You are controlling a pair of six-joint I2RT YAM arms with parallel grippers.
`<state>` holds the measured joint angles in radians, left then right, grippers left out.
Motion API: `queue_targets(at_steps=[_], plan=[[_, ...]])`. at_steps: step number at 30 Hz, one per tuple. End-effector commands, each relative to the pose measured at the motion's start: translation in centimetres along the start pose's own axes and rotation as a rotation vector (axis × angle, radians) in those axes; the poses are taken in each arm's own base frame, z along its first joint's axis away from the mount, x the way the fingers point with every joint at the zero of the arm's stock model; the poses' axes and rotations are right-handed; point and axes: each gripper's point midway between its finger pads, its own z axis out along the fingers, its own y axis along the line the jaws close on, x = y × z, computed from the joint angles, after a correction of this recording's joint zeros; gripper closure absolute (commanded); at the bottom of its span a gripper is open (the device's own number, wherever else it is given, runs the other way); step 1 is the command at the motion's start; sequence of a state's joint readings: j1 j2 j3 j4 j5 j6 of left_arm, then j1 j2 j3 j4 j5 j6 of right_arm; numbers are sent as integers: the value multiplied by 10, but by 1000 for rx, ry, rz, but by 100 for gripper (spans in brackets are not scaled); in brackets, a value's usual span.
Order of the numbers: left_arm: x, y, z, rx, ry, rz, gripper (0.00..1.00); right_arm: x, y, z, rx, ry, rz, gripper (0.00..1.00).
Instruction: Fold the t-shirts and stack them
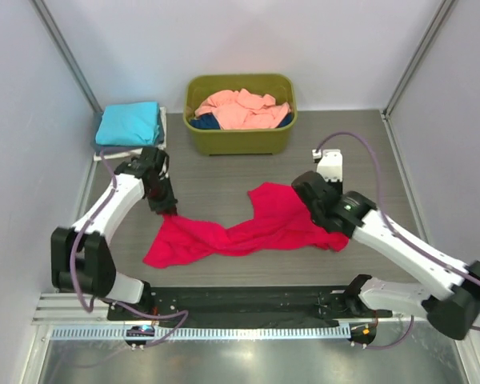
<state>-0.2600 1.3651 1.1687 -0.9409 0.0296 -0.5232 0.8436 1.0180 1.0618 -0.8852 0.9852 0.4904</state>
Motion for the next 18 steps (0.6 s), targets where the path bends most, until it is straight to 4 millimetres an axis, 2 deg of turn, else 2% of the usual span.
queue_targets(at_steps=[1,3,4,5,6,7,9,10,12,15,16,17,18], plan=[[10,7,26,119,92,-68,77,42,32,43,-104,173,18,99],[14,9,28,123,81,-74,61,55,44,46,-144,226,12,99],[14,10,25,124,72,-77,50,57,46,47,-146,237,33,92],[12,12,21,113,52,-72,46,59,48,47,-151,249,44,73],[12,15,15,98,40,-62,43,61,52,47,-165,264,50,35],[6,16,3,95,-6,-51,40,60,56,46,-176,269,74,21],[1,26,-8,44,-58,-30,36,55,66,48,-200,263,95,7],[-2,29,-20,37,-112,-23,33,48,76,47,-247,261,108,5],[-3,40,-28,-9,-167,-10,31,35,90,49,-294,242,120,2],[1,55,-45,-76,-251,-11,25,4,114,56,-333,221,143,0],[1,51,-57,-47,-298,-7,24,-9,128,63,-352,217,149,0],[-1,45,-62,-9,-330,-9,22,-19,137,66,-369,208,159,1],[1,33,-65,66,-343,1,20,-49,145,72,-384,162,193,0]])
